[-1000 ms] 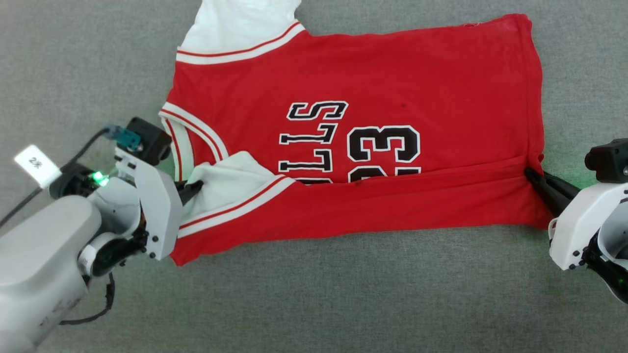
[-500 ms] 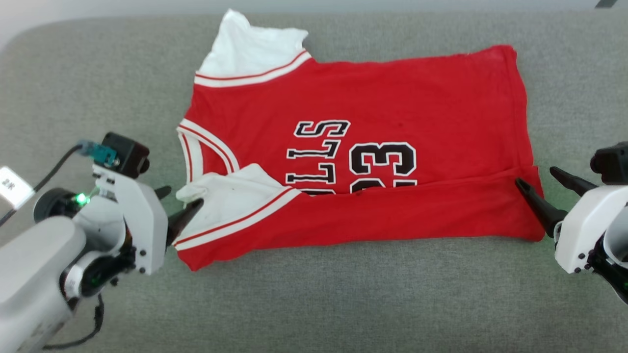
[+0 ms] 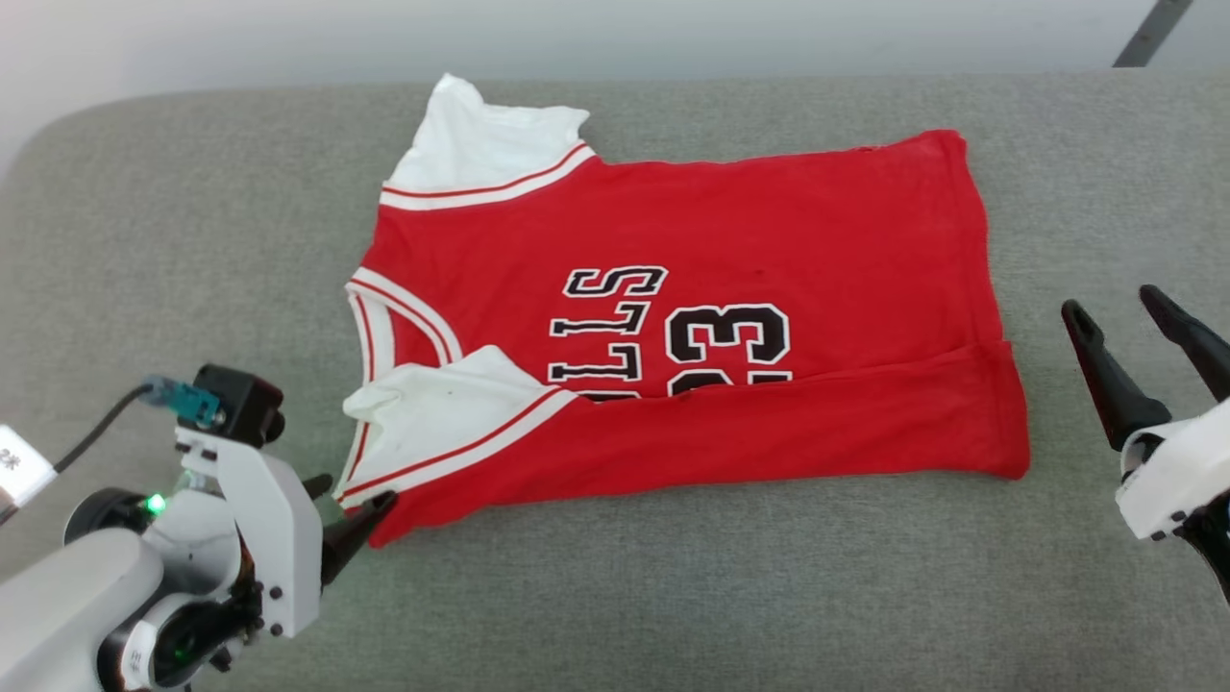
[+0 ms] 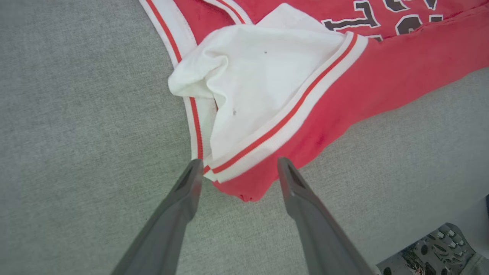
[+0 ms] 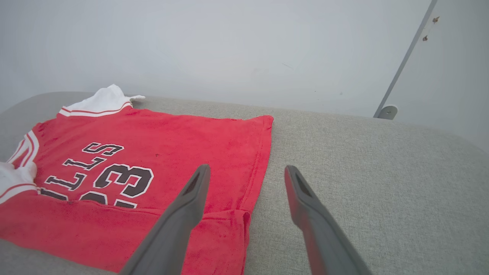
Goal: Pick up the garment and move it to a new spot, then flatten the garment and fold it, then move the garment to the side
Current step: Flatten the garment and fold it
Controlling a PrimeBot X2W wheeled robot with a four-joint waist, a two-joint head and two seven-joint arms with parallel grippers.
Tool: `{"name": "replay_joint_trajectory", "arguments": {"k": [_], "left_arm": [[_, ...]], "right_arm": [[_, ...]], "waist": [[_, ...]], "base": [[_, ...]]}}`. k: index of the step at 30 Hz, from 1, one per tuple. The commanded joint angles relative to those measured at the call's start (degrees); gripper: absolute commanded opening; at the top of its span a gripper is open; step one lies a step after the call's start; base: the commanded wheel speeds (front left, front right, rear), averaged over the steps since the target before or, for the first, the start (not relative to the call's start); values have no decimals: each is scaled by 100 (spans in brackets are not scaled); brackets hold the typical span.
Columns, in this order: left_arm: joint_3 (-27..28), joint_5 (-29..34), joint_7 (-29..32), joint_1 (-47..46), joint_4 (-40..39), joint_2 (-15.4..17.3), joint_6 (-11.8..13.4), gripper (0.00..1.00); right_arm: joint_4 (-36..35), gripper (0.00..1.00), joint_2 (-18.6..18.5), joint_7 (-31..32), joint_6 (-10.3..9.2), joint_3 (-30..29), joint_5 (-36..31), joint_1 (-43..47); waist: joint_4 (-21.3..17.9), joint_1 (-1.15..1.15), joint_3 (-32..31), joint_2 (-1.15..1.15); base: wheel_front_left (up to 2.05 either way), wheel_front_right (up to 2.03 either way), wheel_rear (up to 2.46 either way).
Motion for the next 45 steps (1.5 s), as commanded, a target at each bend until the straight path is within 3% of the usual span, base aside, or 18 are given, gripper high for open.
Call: {"name": "replay_joint_trajectory", "arguments": {"k": [1, 17, 18, 19, 20, 31, 45], "left_arm": [[1, -2, -28, 72, -9, 24, 22, 100], [-150, -196, -52, 309, 1128, -454, -126, 100], [-184, -189, -7, 310, 1185, -495, -152, 51], [-208, -191, 14, 310, 1230, -528, -204, 15], [-201, -221, 6, 302, 1276, -567, -234, 0], [-283, -30, 9, 45, 1517, -895, -531, 0], [-393, 125, 2, -114, 1735, -1240, -716, 0]], "right_arm": [[-64, 100, 66, -33, -4, -79, -52, 90], [-1039, 100, 1136, 162, -4, -872, -334, 1315], [-1052, 100, 1172, 194, -4, -886, -330, 1358], [-1062, 100, 1202, 253, -4, -871, -314, 1386], [-1068, 100, 1213, 310, -4, -857, -293, 1394], [-713, 100, 1071, 1097, -4, -517, -242, 963], [845, 100, 968, 1813, -4, -316, -400, 64]], "waist": [[-63, 0, 16, 0], [-430, 0, 303, 0], [-435, 0, 311, 0], [-442, 0, 319, 0], [-443, 0, 326, 0], [-248, 0, 411, 0], [76, 0, 541, 0]], "base": [[0, 0, 0], [0, 0, 0], [0, 0, 0], [0, 0, 0], [0, 0, 0], [0, 0, 0], [0, 0, 0]]}}
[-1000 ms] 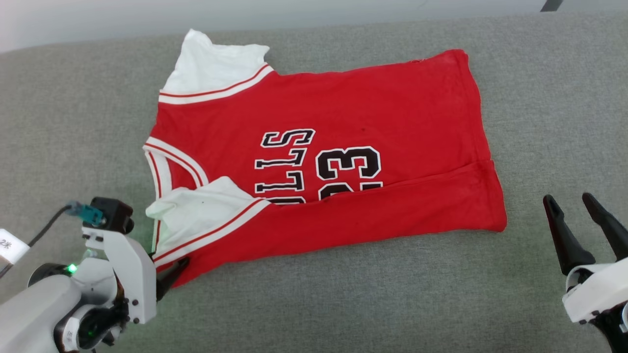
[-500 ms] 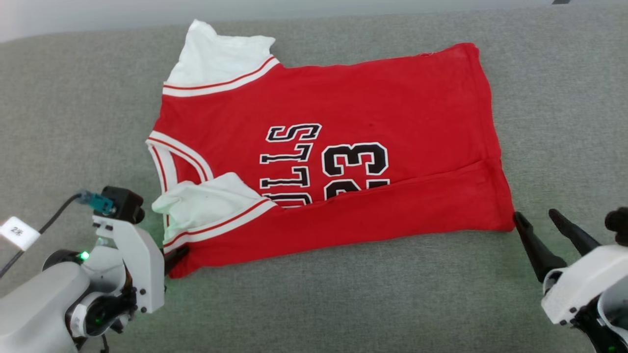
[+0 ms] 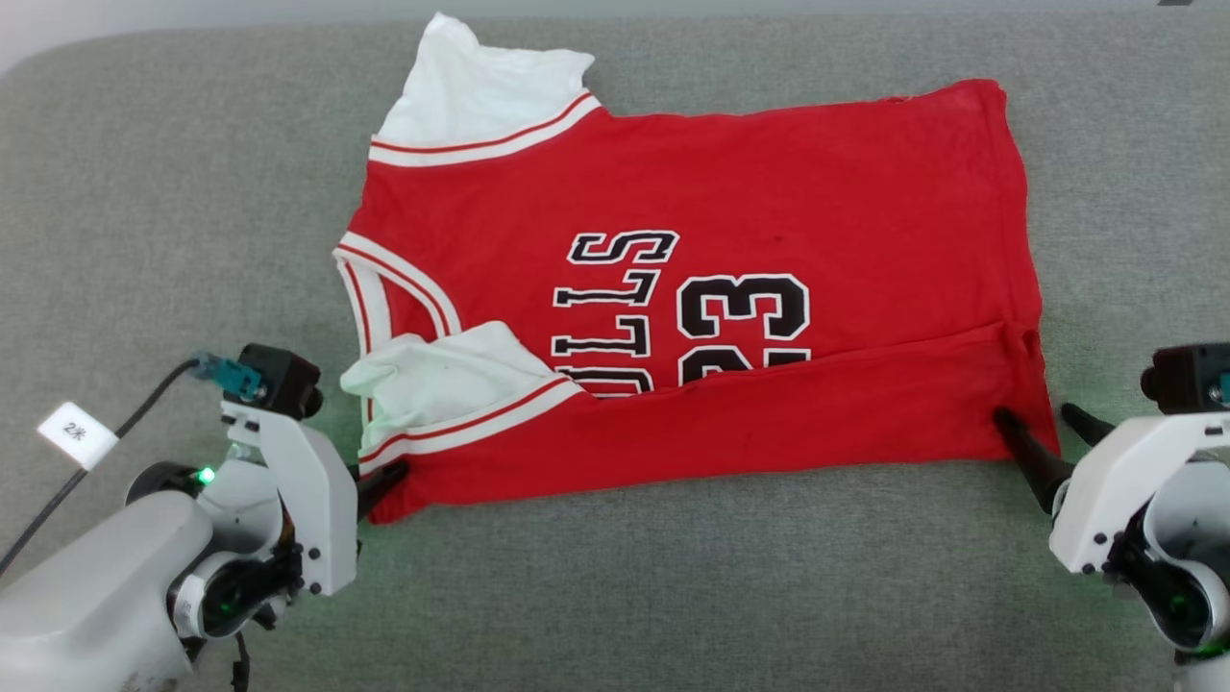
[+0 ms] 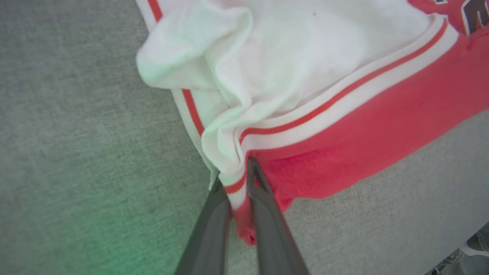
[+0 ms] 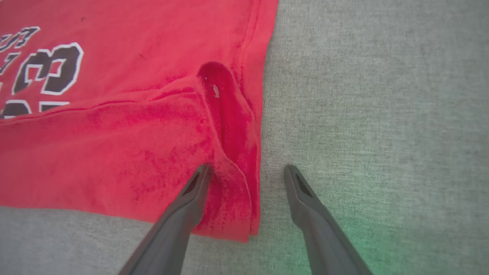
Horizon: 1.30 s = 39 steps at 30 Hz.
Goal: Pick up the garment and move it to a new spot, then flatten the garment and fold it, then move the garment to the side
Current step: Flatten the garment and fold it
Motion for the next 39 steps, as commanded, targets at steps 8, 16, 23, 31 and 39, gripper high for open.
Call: {"name": "replay_joint_trajectory", "arguments": {"k": [8, 16, 23, 31, 39], "left_arm": [[-230, 60, 83, 179, 197, -285, -44, 0], [-195, -14, 160, 175, 104, -199, -47, 0], [-134, -62, 288, 163, -224, 127, 93, 0], [-145, -98, 518, 274, -976, 555, 468, 0], [-189, -185, 620, 546, -1597, 898, 824, 0]], "right_arm": [[488, 0, -140, 677, 0, 464, 6, -231], [267, 0, -340, 797, -3, 308, 144, -223], [-145, 0, -415, 1038, -3, 201, 276, -54], [-604, 0, -611, 1421, -3, 93, 439, 392], [-950, 0, -661, 1791, -5, -107, 542, 956]], "waist": [[130, 0, 9, 0], [153, 0, -94, 0], [121, 0, -320, 0], [117, 0, -595, 0], [88, 0, -727, 0]], "base": [[0, 0, 0], [0, 0, 0], [0, 0, 0], [0, 0, 0], [0, 0, 0]]}}
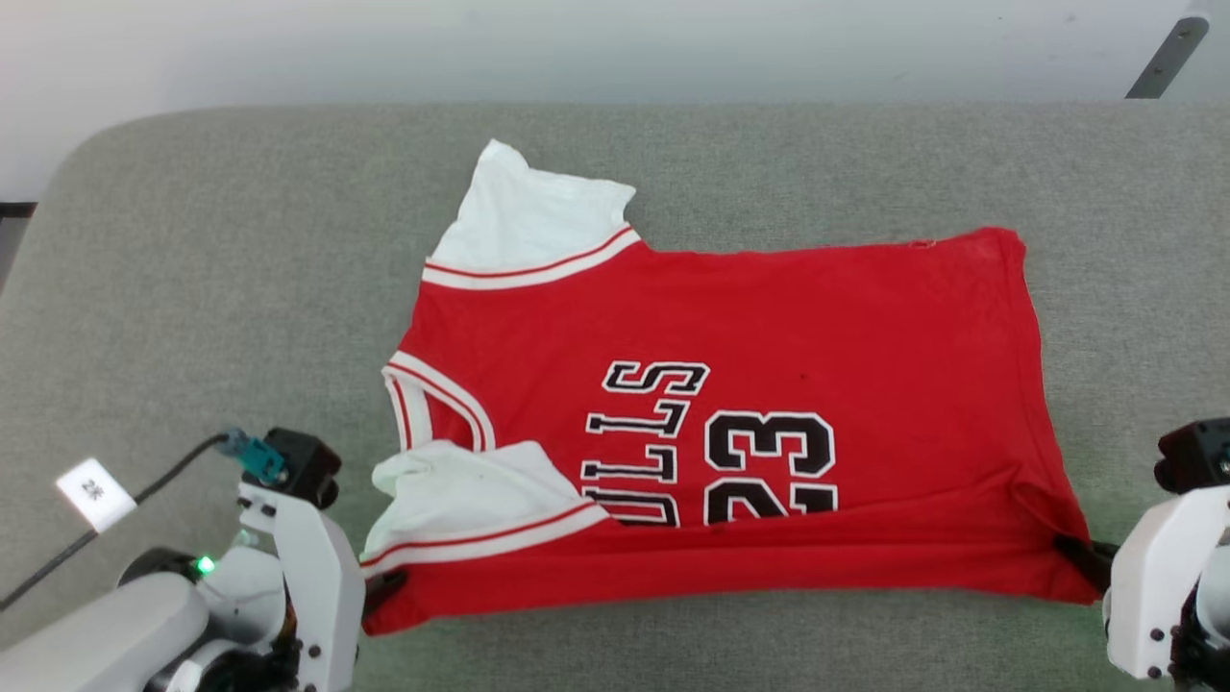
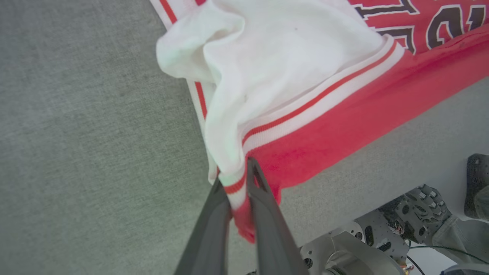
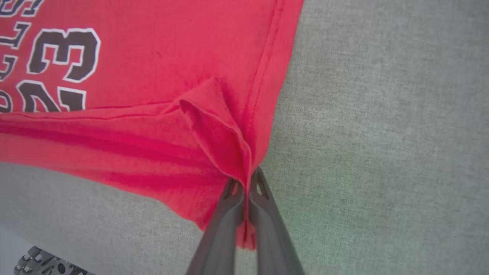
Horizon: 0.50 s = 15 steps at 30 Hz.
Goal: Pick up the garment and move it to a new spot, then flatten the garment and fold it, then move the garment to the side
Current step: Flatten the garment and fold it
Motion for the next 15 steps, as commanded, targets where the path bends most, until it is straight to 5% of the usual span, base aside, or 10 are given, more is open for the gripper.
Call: {"name": "replay_joint_trajectory", "arguments": {"k": [1, 6, 9, 12, 13, 15], "left_arm": [[-3, -23, -17, 82, 1, 66, 61, 0], [-87, -54, -23, 242, -29, 5, 102, 8], [-128, -42, -53, 288, 57, -100, 82, 21], [-172, 9, -95, 298, 179, -223, 54, 44], [-177, 22, -96, 288, 227, -254, 48, 58], [-189, 54, -94, 252, 291, -303, 51, 68]], "right_arm": [[-16, 0, -5, 11, -6, -58, -14, 74], [-68, 0, 151, -5, -6, -91, -99, 271], [-16, 0, 197, -76, -5, -54, -143, 293], [50, 0, 245, -72, -5, 23, -91, 314], [61, 0, 240, -71, -5, 35, -86, 301], [82, 27, 215, -80, -5, 83, -94, 273]], "waist": [[-16, 0, -12, 0], [-61, 0, -19, 0], [-79, 0, -5, 0], [-88, 0, 3, 0], [-92, 0, 4, 0], [-103, 0, 5, 0]], "base": [[0, 0, 0], [0, 0, 0], [0, 0, 0], [0, 0, 0], [0, 0, 0], [0, 0, 0]]}}
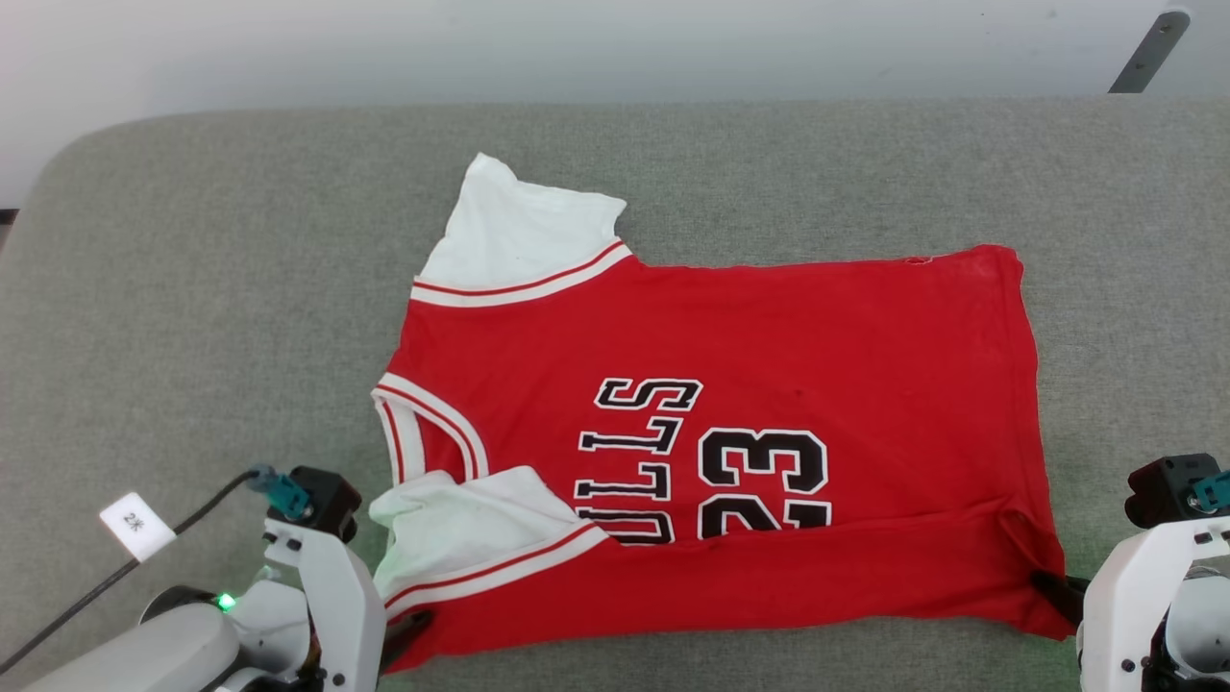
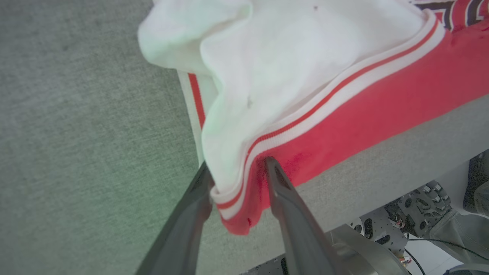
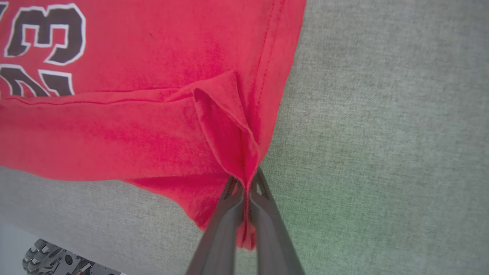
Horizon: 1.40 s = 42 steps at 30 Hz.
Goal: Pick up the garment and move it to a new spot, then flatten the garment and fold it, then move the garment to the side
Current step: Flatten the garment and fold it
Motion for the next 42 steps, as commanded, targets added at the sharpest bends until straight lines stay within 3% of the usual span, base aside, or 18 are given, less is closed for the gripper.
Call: {"name": "replay_joint_trajectory", "arguments": {"k": [1, 2, 4, 6, 7, 14, 19, 23, 33, 42], "left_arm": [[2, 44, -20, -20, 12, -29, -11, 76], [15, 52, -24, -51, 18, -18, 1, 84], [38, 85, 4, -101, -18, 54, 10, 86], [78, 60, 34, -154, -89, 131, 39, 84], [102, 73, 64, -184, -138, 194, 71, 84], [383, 142, 173, -598, -600, 572, 166, 100], [638, 355, 235, -1178, -601, 672, 138, 100], [822, 594, 164, -1695, -375, 600, -42, 100], [1046, 1256, 87, -2939, 729, 331, -541, 100], [1063, 1495, 277, -3712, 1760, 16, -863, 100]], "right_arm": [[21, 34, -10, -20, -4, 17, 50, -20], [21, 45, -10, -37, -4, 17, 66, -34], [1, 60, -24, -32, -4, 26, 103, -37], [-25, 97, -31, -44, -4, 7, 123, -41], [-42, 100, -33, -52, -4, -3, 124, -43], [-265, 100, 55, -165, -4, -147, 99, -120], [-536, 100, 203, -396, -4, -236, 61, -297], [-877, 100, 346, -958, -4, -218, -61, -505], [-1361, 100, 629, -3096, -4, 67, -464, -1031], [-1384, 100, 779, -3718, -4, 268, -470, -1003]], "waist": [[-4, 0, -2, 0], [-8, 0, -7, 0], [-25, 0, -14, 0], [-42, 0, -21, 0], [-54, 0, -23, 0], [-177, 0, 49, 0], [-345, 0, 238, 0], [-531, 0, 460, 0], [-1060, 0, 1090, 0], [-1422, 0, 1579, 0]], "base": [[0, 0, 0], [0, 0, 0], [0, 0, 0], [0, 0, 0], [0, 0, 0], [0, 0, 0], [0, 0, 0], [0, 0, 0], [0, 0, 0], [0, 0, 0]]}}
